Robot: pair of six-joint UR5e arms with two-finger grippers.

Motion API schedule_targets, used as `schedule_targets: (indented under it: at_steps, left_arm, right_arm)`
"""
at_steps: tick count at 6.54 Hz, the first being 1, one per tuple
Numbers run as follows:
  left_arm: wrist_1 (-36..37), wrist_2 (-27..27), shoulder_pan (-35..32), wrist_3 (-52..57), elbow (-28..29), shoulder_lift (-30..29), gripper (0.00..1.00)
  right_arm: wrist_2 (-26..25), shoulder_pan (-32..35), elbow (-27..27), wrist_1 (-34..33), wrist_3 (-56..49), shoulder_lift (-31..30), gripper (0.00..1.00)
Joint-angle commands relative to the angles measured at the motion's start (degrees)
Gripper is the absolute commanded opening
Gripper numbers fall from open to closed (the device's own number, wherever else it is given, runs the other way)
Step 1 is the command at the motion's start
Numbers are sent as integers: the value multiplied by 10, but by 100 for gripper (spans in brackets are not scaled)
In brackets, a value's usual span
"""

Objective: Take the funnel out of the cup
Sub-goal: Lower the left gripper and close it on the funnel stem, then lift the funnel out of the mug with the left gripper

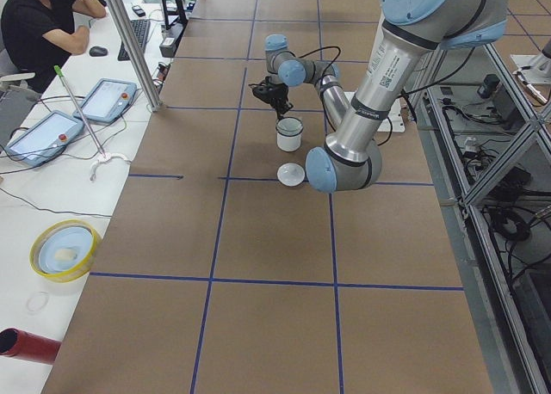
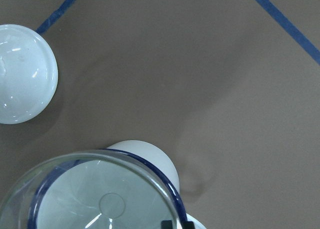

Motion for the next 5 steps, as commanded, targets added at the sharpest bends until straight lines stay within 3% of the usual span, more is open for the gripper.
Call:
schedule_targets:
  at_steps: [1, 3, 5]
  left_arm:
    - [43, 37, -9, 4, -16, -32, 0]
    - [91, 68, -23, 9, -72, -56, 0]
    - [85, 72, -81, 11, -71, -67, 0]
  right_arm:
    - [0, 0, 0, 0, 0, 0, 100]
    - [0, 0, 0, 0, 0, 0, 100]
    - [0, 0, 0, 0, 0, 0, 100]
